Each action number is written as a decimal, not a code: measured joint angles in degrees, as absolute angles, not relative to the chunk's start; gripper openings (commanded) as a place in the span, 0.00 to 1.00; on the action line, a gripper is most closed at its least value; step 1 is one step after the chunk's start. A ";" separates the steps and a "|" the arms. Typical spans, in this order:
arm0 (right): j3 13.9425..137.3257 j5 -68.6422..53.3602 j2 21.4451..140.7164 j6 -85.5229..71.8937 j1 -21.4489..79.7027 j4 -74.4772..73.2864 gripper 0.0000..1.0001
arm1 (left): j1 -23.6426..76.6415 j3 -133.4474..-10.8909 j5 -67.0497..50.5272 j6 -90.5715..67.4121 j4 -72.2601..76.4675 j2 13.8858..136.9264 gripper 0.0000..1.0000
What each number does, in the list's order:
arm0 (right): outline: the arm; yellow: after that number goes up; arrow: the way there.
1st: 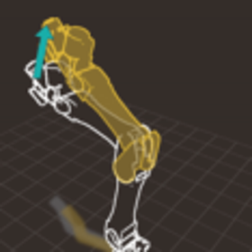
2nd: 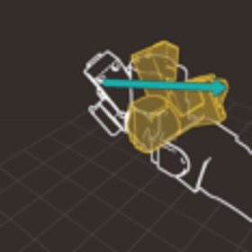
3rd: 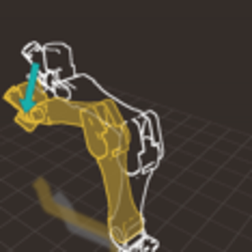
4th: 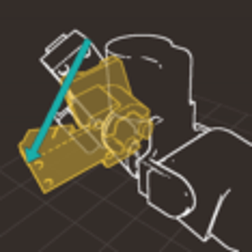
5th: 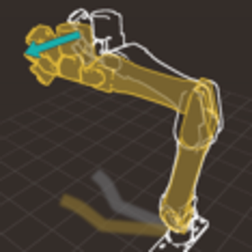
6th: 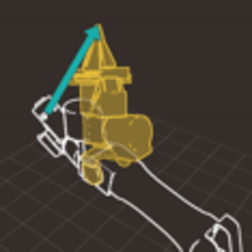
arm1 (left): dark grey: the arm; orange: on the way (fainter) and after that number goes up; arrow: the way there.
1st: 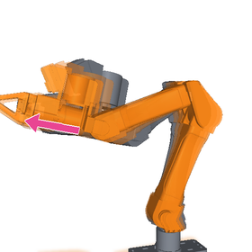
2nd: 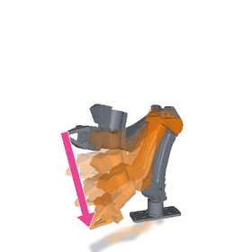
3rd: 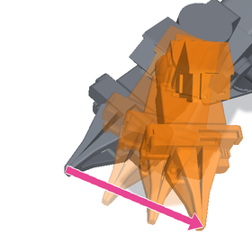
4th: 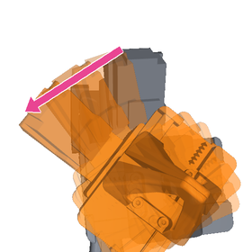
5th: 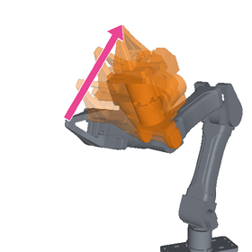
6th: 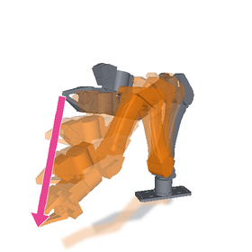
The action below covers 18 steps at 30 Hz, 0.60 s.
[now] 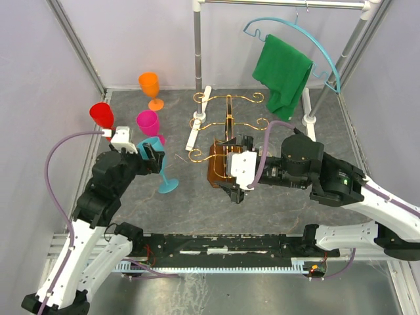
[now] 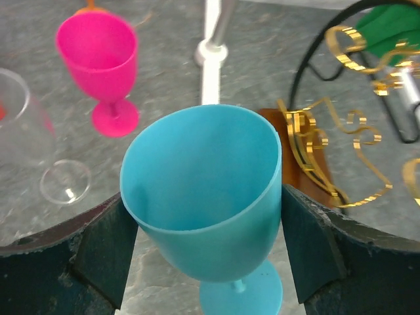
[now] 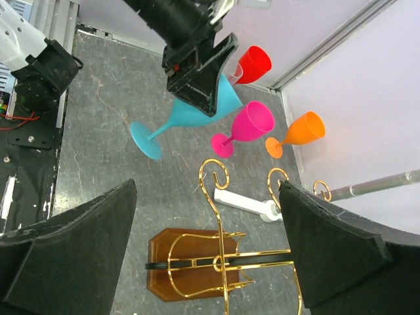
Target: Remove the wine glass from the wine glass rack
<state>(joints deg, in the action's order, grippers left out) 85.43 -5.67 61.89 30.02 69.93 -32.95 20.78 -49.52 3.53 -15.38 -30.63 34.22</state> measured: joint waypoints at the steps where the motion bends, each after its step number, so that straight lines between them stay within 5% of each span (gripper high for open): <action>1: 85.27 -5.52 61.89 30.02 69.93 -32.97 0.97 | 20.78 -47.99 4.82 -15.07 -30.09 33.80 0.83; 18: 83.29 -5.30 61.87 30.02 69.93 -32.16 1.00 | 20.78 -38.26 32.95 -17.98 -16.84 35.57 0.79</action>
<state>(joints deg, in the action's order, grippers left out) 83.29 -5.30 61.87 30.02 69.93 -32.16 20.78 -38.26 32.95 -17.98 -16.84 35.57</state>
